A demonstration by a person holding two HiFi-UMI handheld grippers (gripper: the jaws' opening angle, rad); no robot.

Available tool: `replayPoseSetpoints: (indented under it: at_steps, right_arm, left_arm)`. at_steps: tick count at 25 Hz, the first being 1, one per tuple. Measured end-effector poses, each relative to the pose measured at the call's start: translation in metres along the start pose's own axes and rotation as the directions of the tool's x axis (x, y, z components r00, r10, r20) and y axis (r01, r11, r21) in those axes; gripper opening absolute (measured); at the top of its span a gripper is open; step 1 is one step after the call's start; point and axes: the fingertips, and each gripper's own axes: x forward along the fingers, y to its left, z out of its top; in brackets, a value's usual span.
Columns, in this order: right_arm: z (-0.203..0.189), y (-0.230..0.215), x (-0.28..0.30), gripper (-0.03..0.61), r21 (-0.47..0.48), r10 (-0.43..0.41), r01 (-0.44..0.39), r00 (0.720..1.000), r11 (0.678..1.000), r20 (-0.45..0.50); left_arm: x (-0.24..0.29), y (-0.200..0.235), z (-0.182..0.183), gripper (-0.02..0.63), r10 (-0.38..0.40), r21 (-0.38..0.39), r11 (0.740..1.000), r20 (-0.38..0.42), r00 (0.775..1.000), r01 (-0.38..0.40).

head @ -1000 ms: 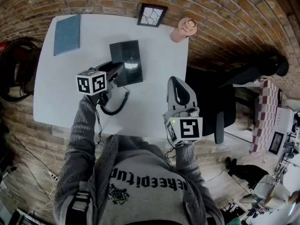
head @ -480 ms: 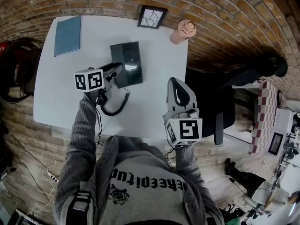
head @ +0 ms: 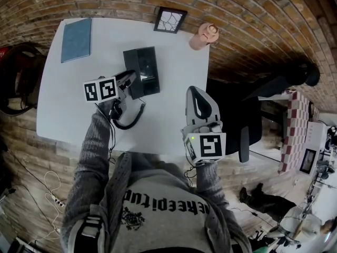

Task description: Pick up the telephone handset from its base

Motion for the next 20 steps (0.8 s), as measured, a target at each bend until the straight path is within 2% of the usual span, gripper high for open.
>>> replayPoseSetpoints:
  at_steps: [4, 9, 14, 17, 20]
  right_arm:
    - [0.004, -0.005, -0.008, 0.003, -0.003, -0.013, 0.013, 1.0, 1.0, 0.015]
    - [0.007, -0.008, -0.019, 0.003, -0.016, -0.022, 0.022, 1.0, 1.0, 0.016]
    - [0.009, -0.012, -0.028, 0.003, -0.03, -0.033, 0.034, 0.999, 0.999, 0.018]
    - [0.011, -0.013, -0.033, 0.003, -0.033, -0.033, 0.034, 0.999, 0.999, 0.023]
    - [0.012, -0.013, -0.036, 0.003, -0.031, -0.031, 0.032, 0.999, 0.999, 0.032]
  left_arm:
    - [-0.002, 0.0, -0.002, 0.092, -0.044, -0.05, 0.998, -0.006, 0.999, 0.043]
    - [-0.005, -0.001, -0.003, 0.089, -0.086, -0.076, 0.994, -0.022, 0.996, 0.084]
    - [-0.009, -0.002, -0.003, 0.089, -0.033, -0.067, 0.997, -0.045, 0.998, 0.03]
    - [-0.015, -0.007, -0.004, 0.075, -0.046, -0.089, 0.995, -0.031, 0.998, 0.043]
    - [-0.023, -0.012, -0.004, 0.072, -0.048, -0.069, 0.997, -0.028, 0.998, 0.046]
